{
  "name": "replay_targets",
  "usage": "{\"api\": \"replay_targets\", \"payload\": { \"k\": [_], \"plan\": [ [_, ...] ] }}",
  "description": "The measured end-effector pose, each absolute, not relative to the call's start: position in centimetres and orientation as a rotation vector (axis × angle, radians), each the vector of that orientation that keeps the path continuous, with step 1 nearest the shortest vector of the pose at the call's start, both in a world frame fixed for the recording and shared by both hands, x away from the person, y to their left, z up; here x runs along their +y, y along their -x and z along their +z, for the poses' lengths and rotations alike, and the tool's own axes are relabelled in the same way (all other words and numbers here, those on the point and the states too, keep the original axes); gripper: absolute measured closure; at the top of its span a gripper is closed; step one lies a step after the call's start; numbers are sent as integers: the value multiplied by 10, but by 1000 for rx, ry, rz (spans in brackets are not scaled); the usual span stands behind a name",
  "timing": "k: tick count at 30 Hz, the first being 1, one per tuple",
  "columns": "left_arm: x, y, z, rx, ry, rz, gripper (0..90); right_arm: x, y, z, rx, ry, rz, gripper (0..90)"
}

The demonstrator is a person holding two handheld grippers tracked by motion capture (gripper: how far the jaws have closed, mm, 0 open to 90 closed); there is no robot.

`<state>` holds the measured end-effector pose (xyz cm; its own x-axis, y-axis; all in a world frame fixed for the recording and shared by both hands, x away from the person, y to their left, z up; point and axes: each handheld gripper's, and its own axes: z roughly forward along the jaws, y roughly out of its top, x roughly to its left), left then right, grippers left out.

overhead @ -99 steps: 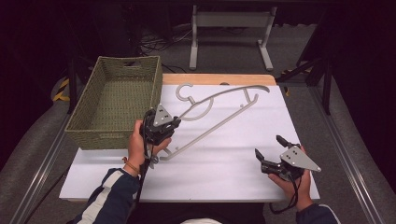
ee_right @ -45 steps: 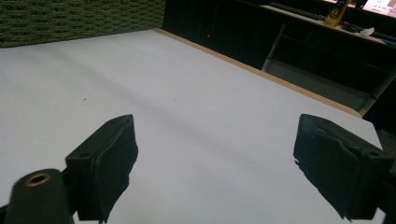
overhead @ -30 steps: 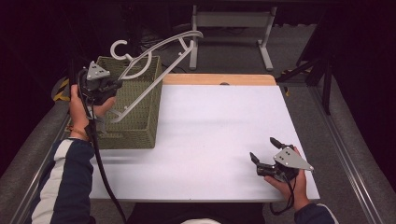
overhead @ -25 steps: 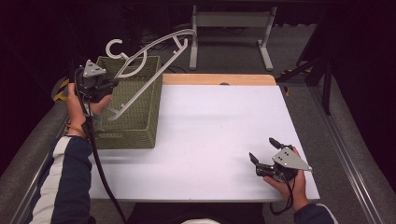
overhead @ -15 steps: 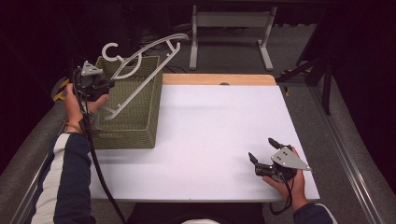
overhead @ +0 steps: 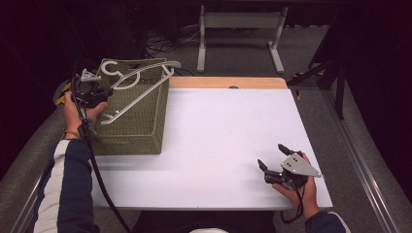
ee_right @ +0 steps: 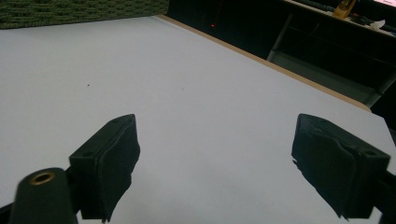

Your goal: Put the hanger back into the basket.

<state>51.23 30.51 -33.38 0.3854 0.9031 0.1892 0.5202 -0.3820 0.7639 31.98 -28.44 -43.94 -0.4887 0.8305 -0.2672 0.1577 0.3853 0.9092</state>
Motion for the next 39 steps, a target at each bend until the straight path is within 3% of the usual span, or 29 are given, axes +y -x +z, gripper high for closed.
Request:
{"api": "replay_targets", "payload": {
  "k": [5, 7, 9, 14, 18, 27, 39],
  "plan": [
    [310, -521, -345, 1242, -2125, 792, 801, -284, -319, -439, 1895, -842, 1127, 151],
    [309, -523, -349, 1249, -2161, 790, 740, -284, -319, -439, 1893, -844, 1136, 151],
    [308, -524, -350, 1251, -2191, 799, 737, -285, -319, -439, 1897, -843, 1138, 151],
    [304, -526, -349, 1309, -2188, 899, 501, -286, -318, -438, 1892, -843, 1145, 153],
    [303, -521, -335, 1331, -2069, 960, 354, -283, -317, -437, 1895, -830, 1145, 152],
    [294, -503, -320, 1160, -1929, 882, 251, -284, -317, -437, 1887, -832, 1149, 149],
    [270, -470, -308, 914, -1816, 870, 128, -283, -316, -436, 1890, -828, 1144, 149]
  ]
}}
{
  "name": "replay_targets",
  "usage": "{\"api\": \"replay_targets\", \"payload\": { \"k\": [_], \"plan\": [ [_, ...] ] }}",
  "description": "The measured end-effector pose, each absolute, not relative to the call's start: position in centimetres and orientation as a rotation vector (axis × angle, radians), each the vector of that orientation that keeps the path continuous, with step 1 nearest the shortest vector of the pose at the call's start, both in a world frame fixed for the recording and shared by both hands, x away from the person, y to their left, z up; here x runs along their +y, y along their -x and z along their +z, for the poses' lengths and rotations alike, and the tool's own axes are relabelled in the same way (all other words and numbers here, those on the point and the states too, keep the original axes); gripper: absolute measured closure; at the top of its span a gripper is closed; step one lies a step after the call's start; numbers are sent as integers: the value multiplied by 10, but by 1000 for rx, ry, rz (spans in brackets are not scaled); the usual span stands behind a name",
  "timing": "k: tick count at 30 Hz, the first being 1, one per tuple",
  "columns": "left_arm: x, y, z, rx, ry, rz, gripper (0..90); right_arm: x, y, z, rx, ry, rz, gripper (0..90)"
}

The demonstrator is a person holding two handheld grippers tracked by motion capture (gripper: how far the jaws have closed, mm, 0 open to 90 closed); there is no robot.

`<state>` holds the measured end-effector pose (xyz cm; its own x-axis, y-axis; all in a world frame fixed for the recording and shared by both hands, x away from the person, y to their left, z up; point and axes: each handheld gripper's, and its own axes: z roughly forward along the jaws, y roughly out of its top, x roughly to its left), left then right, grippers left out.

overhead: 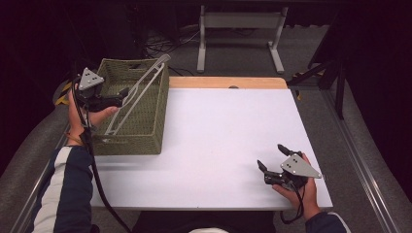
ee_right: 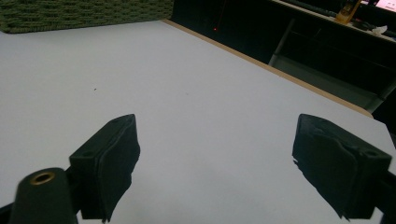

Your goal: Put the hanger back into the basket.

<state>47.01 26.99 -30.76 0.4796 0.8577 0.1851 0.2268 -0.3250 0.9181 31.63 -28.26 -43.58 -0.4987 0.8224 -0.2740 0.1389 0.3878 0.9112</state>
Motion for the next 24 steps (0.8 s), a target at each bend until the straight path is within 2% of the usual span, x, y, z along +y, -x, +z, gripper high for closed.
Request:
{"api": "replay_targets", "payload": {
  "k": [5, 19, 24],
  "plan": [
    [260, -459, -309, 880, -1788, 874, 129, -282, -316, -435, 1896, -829, 1147, 148],
    [222, -421, -321, 650, -1747, 818, 82, -279, -315, -434, 1894, -827, 1133, 147],
    [204, -404, -325, 558, -1750, 832, 105, -279, -315, -434, 1891, -826, 1134, 147]
  ]
}}
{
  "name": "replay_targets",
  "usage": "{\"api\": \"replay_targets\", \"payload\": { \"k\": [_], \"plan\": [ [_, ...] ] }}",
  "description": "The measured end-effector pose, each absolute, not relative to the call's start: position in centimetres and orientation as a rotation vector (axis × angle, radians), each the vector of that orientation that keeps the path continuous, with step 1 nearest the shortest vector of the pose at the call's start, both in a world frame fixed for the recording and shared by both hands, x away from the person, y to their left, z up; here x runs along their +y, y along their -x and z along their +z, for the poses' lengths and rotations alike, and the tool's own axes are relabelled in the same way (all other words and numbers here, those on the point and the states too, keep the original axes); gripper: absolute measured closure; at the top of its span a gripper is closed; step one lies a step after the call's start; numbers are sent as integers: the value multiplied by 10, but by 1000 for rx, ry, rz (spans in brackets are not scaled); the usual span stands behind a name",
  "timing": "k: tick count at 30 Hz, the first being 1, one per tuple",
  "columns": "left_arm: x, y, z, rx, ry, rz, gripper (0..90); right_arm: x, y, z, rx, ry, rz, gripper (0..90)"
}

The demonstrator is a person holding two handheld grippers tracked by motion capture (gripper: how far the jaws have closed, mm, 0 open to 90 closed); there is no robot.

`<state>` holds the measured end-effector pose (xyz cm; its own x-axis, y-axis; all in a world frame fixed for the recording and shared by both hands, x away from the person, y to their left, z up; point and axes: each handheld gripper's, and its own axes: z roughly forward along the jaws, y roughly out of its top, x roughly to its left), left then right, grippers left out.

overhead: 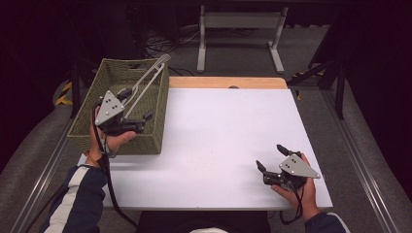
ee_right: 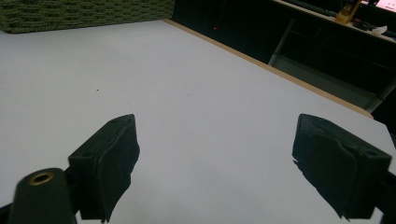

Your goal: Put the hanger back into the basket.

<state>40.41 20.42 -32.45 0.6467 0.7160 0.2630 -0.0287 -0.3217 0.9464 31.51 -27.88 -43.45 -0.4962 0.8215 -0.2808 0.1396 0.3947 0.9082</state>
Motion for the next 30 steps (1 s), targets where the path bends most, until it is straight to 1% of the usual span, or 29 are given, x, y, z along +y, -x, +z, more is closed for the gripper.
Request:
{"api": "replay_targets", "payload": {
  "k": [5, 10, 12, 14, 20, 24, 26, 30],
  "plan": [
    [189, -388, -333, 475, -1758, 818, 99, -281, -317, -435, 1886, -860, 1119, 147],
    [184, -376, -344, 448, -1756, 787, 96, -279, -317, -435, 1890, -852, 1125, 147],
    [184, -369, -349, 430, -1758, 806, 97, -277, -317, -435, 1897, -852, 1134, 147],
    [184, -362, -353, 424, -1745, 809, 120, -276, -318, -435, 1909, -862, 1152, 147],
    [182, -343, -368, 396, -1774, 800, 121, -271, -316, -435, 1921, -858, 1163, 146],
    [184, -335, -376, 418, -1776, 798, 114, -269, -315, -434, 1926, -848, 1162, 146],
    [187, -331, -383, 441, -1771, 762, 117, -268, -315, -435, 1932, -851, 1167, 146],
    [192, -328, -397, 465, -1823, 751, 100, -264, -313, -434, 1935, -838, 1169, 145]
  ]
}}
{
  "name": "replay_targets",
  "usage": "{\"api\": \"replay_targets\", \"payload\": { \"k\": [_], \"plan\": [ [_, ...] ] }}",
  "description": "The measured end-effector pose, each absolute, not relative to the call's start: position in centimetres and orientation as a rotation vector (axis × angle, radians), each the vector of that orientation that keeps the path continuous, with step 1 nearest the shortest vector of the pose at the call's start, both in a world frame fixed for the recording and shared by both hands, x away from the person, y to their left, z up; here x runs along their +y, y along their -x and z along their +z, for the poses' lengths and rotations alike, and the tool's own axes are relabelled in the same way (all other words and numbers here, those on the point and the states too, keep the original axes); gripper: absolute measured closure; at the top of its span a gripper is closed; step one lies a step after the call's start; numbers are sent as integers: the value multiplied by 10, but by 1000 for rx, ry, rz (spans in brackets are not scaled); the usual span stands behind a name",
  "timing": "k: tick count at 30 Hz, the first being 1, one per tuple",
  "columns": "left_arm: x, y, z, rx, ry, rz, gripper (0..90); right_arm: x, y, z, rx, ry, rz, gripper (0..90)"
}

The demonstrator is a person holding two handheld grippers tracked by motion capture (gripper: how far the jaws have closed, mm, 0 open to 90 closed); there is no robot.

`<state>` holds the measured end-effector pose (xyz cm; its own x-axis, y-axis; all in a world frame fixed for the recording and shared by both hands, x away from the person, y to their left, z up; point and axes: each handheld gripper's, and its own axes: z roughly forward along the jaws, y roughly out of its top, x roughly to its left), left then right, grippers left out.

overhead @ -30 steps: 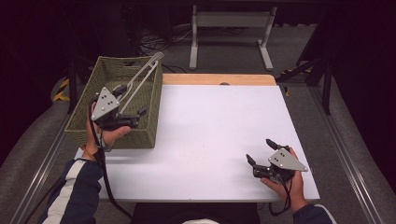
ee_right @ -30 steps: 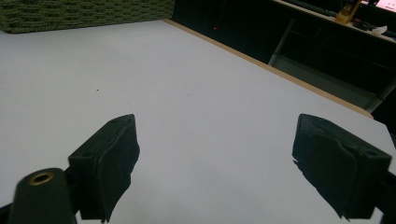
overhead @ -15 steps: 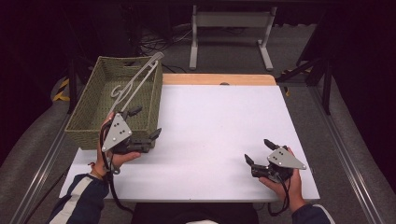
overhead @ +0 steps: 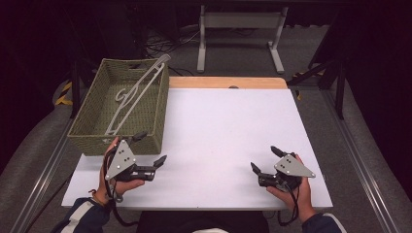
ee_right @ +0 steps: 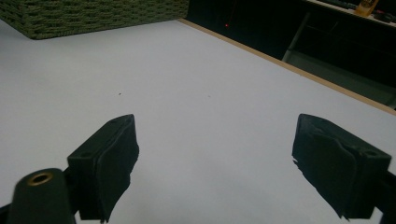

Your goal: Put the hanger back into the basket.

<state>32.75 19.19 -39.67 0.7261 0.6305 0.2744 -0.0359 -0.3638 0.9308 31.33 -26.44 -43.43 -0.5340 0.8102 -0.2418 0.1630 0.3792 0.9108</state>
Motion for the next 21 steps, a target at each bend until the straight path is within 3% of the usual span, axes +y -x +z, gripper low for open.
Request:
{"api": "replay_targets", "payload": {
  "k": [21],
  "plan": [
    [238, -333, -454, 649, -1906, 676, 70, -246, -310, -439, 1967, -771, 1136, 138]
  ]
}}
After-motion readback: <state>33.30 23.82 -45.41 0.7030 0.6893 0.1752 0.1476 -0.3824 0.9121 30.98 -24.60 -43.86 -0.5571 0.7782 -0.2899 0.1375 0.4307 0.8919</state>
